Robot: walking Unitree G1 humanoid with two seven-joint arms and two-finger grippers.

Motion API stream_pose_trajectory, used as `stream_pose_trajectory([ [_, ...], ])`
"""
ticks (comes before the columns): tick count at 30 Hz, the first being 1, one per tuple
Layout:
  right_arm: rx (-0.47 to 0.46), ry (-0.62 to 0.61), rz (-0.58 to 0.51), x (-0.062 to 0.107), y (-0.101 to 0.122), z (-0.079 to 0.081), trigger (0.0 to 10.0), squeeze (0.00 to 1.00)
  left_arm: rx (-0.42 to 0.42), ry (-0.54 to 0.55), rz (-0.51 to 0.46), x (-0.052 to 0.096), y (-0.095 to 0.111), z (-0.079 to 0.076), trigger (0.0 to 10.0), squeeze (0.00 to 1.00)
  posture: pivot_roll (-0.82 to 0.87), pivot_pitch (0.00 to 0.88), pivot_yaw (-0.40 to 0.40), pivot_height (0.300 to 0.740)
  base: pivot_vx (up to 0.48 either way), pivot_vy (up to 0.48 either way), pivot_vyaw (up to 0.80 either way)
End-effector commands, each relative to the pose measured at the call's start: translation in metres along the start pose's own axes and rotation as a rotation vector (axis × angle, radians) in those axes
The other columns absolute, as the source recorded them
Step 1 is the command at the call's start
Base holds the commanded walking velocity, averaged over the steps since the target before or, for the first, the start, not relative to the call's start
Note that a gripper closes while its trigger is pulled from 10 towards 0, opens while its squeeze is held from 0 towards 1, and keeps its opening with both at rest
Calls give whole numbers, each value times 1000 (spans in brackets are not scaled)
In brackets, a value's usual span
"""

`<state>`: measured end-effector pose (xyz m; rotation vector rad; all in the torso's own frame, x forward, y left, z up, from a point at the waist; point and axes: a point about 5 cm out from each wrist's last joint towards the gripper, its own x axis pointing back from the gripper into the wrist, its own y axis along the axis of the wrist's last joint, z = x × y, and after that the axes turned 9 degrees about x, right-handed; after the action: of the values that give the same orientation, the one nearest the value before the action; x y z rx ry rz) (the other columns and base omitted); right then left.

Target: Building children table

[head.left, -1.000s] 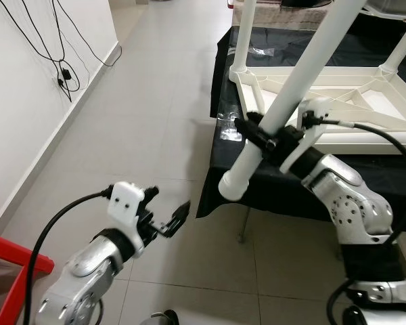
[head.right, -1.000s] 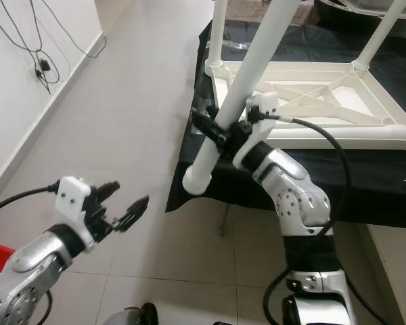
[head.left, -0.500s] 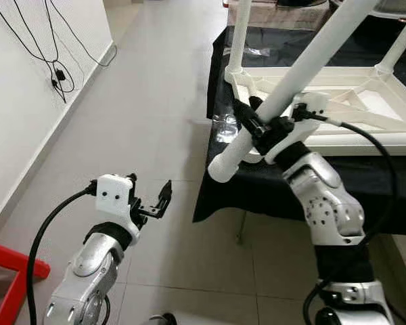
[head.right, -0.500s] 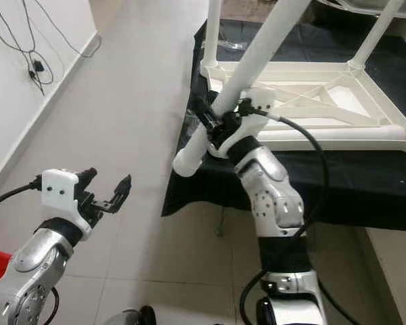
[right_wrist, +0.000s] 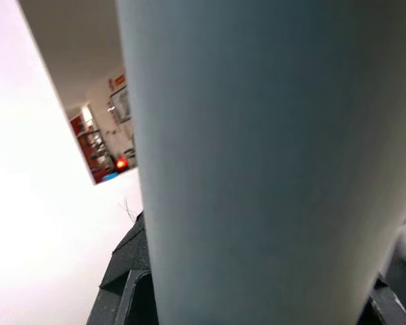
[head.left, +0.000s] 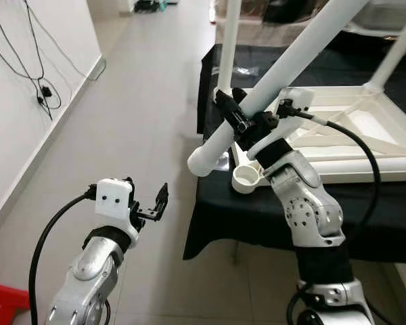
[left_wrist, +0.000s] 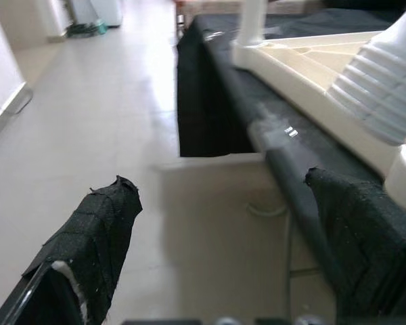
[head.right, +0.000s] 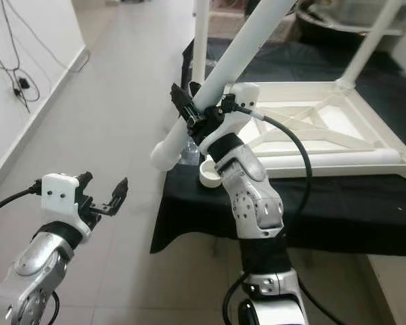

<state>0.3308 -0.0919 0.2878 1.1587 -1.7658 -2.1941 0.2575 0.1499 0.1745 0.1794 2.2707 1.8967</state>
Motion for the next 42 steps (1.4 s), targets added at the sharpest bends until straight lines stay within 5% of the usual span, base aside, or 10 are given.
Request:
stream_pose_trajectory([
  [1,15,-24,-23,4,3,-5,10000,0,3,-14,4,-1,-4,-4,10000,0,114,172,-32,740,412,0,0],
  [17,-35,64,17,3,-3,-5,10000,0,11,-8,39,4,-9,-4,10000,0,122,188,-42,740,77,0,0],
  [26,-36,151,105,11,-7,-36,10000,0,24,-177,145,30,-26,-21,10000,0,124,206,-45,740,0,0,0],
  [30,45,117,125,12,-4,-49,10000,0,-10,-176,149,37,-29,-24,10000,0,123,212,-51,740,0,0,0],
  [42,39,149,114,13,-19,-24,10000,0,-29,-142,150,33,-30,-27,10000,0,121,197,-53,740,0,0,800],
])
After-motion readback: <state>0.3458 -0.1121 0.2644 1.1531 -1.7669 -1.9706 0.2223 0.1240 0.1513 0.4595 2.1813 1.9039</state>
